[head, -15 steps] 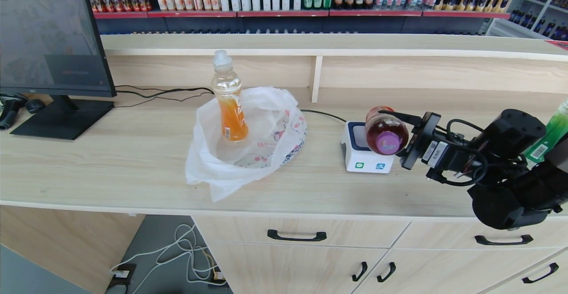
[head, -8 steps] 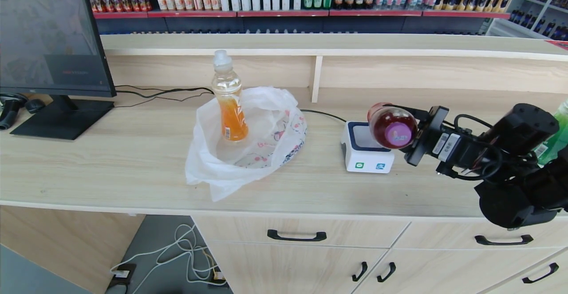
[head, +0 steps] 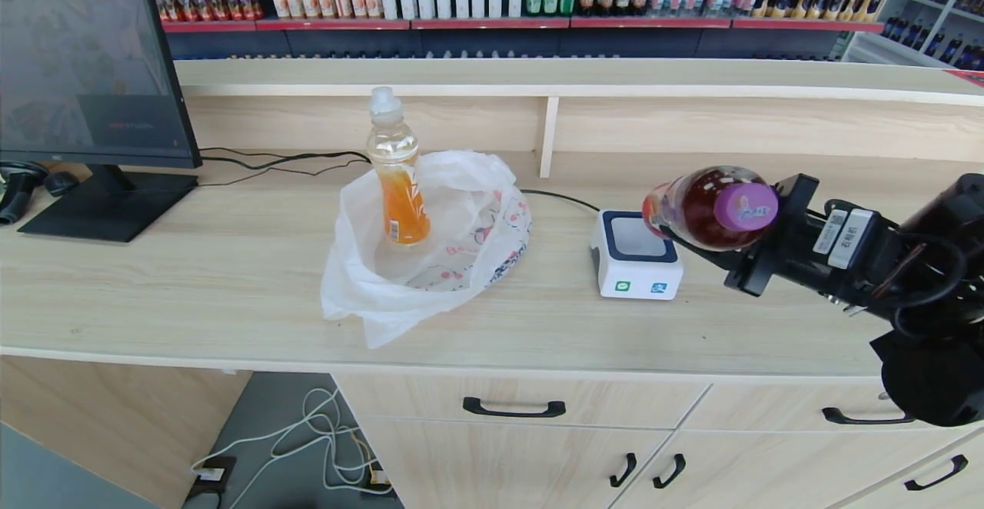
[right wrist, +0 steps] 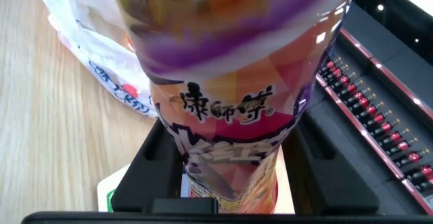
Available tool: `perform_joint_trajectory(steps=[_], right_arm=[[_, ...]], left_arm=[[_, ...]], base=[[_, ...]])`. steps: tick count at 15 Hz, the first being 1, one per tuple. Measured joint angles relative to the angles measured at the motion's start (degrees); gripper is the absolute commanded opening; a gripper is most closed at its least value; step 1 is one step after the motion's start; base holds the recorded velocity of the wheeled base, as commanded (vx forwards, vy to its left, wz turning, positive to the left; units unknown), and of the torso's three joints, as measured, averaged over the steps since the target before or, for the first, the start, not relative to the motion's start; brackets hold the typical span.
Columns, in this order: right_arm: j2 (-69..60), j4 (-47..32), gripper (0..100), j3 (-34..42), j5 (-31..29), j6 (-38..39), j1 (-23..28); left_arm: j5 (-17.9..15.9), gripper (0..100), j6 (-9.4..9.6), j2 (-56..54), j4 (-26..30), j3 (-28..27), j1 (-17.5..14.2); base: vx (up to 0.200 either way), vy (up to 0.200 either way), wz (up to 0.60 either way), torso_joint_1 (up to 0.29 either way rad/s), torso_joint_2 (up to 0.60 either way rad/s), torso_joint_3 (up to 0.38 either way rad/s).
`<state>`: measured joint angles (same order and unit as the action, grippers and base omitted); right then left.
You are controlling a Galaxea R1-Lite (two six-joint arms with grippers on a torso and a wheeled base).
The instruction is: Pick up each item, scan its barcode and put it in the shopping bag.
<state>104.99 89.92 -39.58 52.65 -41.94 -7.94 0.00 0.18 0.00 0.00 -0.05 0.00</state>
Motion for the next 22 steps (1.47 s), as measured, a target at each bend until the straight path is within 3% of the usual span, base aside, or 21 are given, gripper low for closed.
perform_joint_trajectory(steps=[6,8,12,17,22], right_arm=[[-8.55,-0.01,0,8.36,-5.55,9.37,-2.50],[-9.68,-0.01,0,9.48,-9.79,10.02,-5.42],[-12.43,0.00,0,8.47,-10.56,19.16,-8.59],[-16.35,0.02,0,9.61,-7.72,20.94,-10.93],[-21.53,-4.14,0,11.45,-15.59,24.75,-11.76]], left_arm=[[0.00,100,0.00,0.00,0.00,0.00,0.00],[-0.02,100,-0.02,0.00,0.00,0.00,0.00],[0.00,100,0.00,0.00,0.00,0.00,0.00],[0.00,100,-0.02,0.00,0.00,0.00,0.00],[0.00,100,0.00,0.00,0.00,0.00,0.00]], base=[[0.000,0.000,0.00,0.000,0.00,0.000],[0.000,0.000,0.00,0.000,0.00,0.000],[0.000,0.000,0.00,0.000,0.00,0.000],[0.000,0.000,0.00,0.000,0.00,0.000],[0.000,0.000,0.00,0.000,0.00,0.000]])
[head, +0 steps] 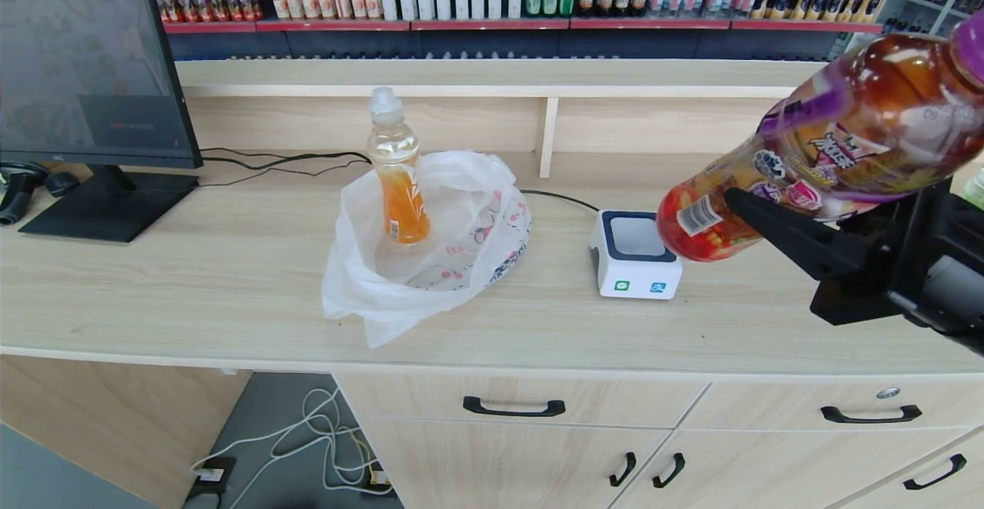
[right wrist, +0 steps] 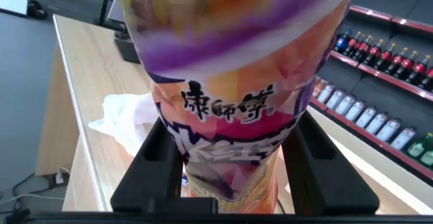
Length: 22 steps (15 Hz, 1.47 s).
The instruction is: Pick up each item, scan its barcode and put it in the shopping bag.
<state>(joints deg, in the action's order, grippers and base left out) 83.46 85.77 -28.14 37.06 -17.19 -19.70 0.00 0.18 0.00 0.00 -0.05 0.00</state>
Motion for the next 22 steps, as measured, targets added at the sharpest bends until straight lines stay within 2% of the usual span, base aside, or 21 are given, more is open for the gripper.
perform_joint_trajectory(steps=[4,7,11,13,15,17,19,22], right_arm=[[-7.69,-6.60,0,2.10,-0.99,5.75,0.99],[-13.23,-11.14,0,5.64,-8.48,9.34,3.63],[-16.12,-11.63,0,13.12,-13.34,9.23,5.34],[-16.68,-11.61,0,17.03,-19.76,9.42,6.25],[-17.20,-11.17,0,20.22,-29.82,10.06,6.72],[-16.87,-10.75,0,23.60,-34.02,10.39,6.53],[-15.24,-10.48,0,23.02,-34.71,10.41,6.45],[-10.93,-10.45,0,15.79,-34.93,10.54,7.61]], left_arm=[[0.00,100,0.00,0.00,0.00,0.00,0.00],[0.00,100,0.00,0.00,0.00,0.00,0.00],[0.00,100,0.00,0.00,0.00,0.00,0.00],[0.00,100,0.00,0.00,0.00,0.00,0.00],[0.00,100,0.00,0.00,0.00,0.00,0.00],[0.00,100,0.00,0.00,0.00,0.00,0.00],[0.00,100,0.00,0.00,0.00,0.00,0.00],[0.00,100,0.00,0.00,0.00,0.00,0.00]], base=[[0.000,0.000,0.00,0.000,0.00,0.000],[0.000,0.000,0.00,0.000,0.00,0.000],[0.000,0.000,0.00,0.000,0.00,0.000],[0.000,0.000,0.00,0.000,0.00,0.000],[0.000,0.000,0.00,0.000,0.00,0.000],[0.000,0.000,0.00,0.000,0.00,0.000],[0.000,0.000,0.00,0.000,0.00,0.000],[0.000,0.000,0.00,0.000,0.00,0.000]])
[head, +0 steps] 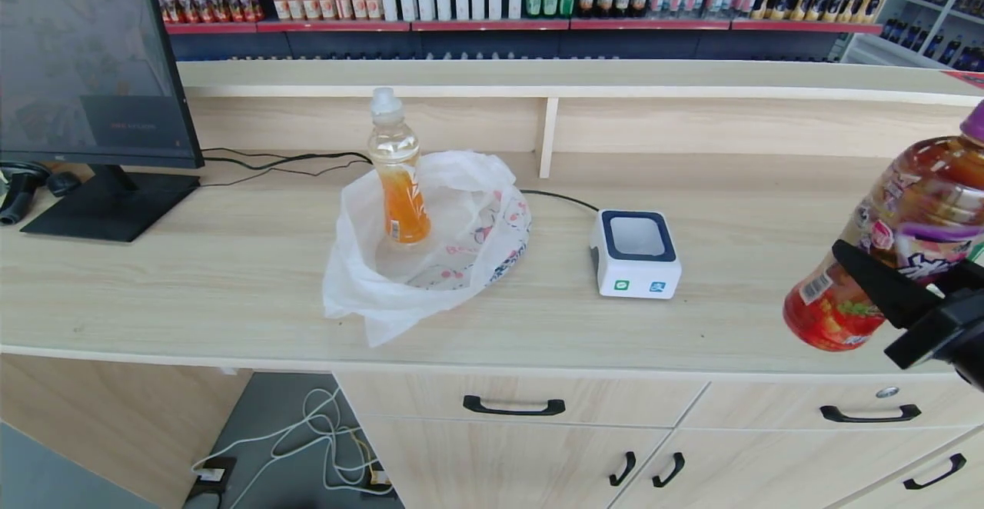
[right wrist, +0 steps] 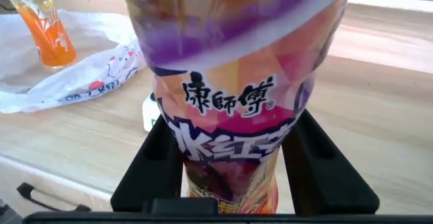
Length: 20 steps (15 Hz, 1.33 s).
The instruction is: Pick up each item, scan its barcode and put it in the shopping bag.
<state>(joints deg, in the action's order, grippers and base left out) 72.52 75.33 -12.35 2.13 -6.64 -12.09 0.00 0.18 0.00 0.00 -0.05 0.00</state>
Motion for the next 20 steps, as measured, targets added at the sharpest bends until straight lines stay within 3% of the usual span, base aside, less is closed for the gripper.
perform_joint_trajectory(steps=[8,11,17,20], right_arm=[[14.65,4.43,0,-12.90,-0.69,-0.30,5.51],[16.94,5.23,0,-13.42,-0.69,-0.27,7.00],[18.27,5.77,0,-12.64,-0.52,-0.11,7.19],[18.46,6.07,0,-12.90,-0.35,-0.11,7.17]], left_arm=[[0.00,100,-0.02,0.00,0.00,0.02,0.00],[0.00,100,-0.16,0.00,0.00,0.02,0.00],[0.00,100,-0.11,0.00,0.00,0.02,0.00],[0.00,100,-0.18,0.00,0.00,0.02,0.00]], base=[[0.000,0.000,0.00,0.000,0.00,0.000],[-0.200,0.000,0.00,0.010,0.01,0.001],[0.000,0.000,0.00,0.000,0.00,0.000],[0.000,0.200,0.00,0.001,0.00,0.002]])
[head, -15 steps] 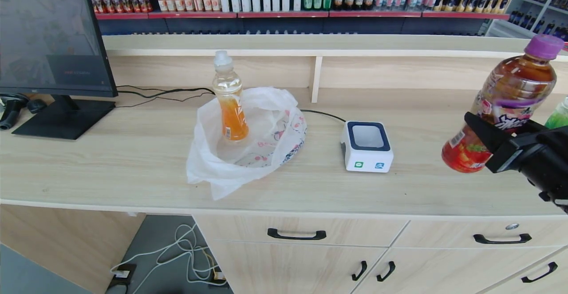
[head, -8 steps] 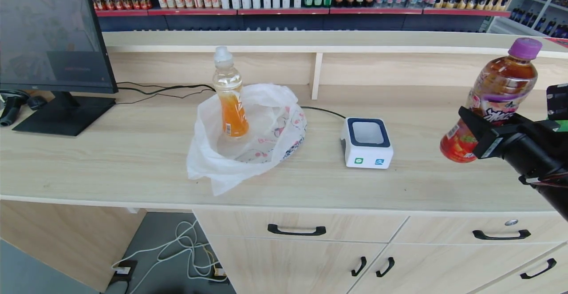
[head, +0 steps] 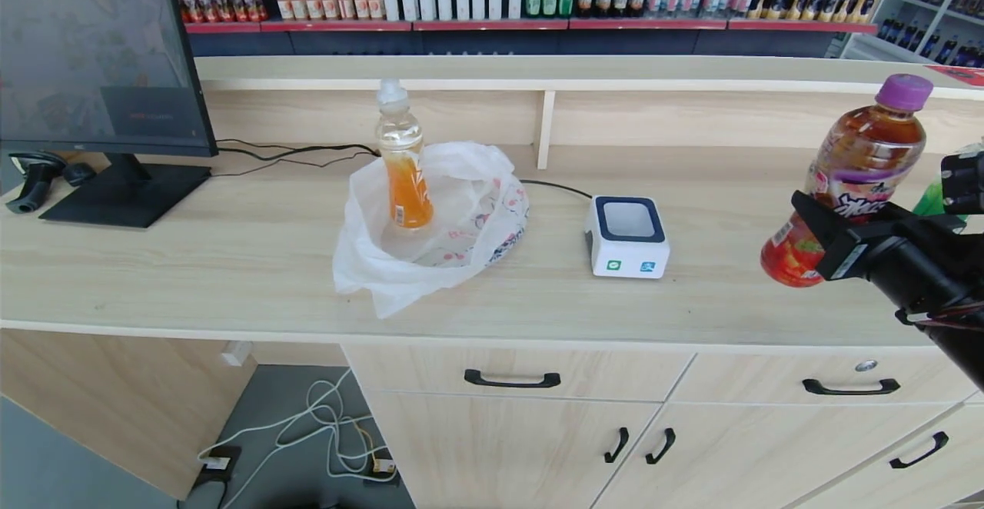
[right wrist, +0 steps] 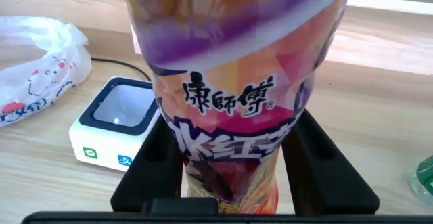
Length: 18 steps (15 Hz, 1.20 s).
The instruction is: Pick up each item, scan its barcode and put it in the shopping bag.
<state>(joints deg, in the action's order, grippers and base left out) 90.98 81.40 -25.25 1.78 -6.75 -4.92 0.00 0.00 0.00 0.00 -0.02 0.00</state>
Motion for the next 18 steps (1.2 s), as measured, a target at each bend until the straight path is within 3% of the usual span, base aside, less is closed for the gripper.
perform_joint_trajectory(steps=[16,18], right_arm=[[2.29,0.02,0,-3.35,0.29,0.16,-7.34],[2.93,0.37,0,-3.89,1.34,0.16,-8.37]], left_arm=[[0.07,100,-0.24,0.00,0.00,0.00,0.00],[0.07,100,-0.10,0.00,0.02,0.00,0.00]], base=[[0.000,0.200,0.00,0.004,0.00,0.001],[0.000,0.000,0.00,0.000,0.00,0.000]])
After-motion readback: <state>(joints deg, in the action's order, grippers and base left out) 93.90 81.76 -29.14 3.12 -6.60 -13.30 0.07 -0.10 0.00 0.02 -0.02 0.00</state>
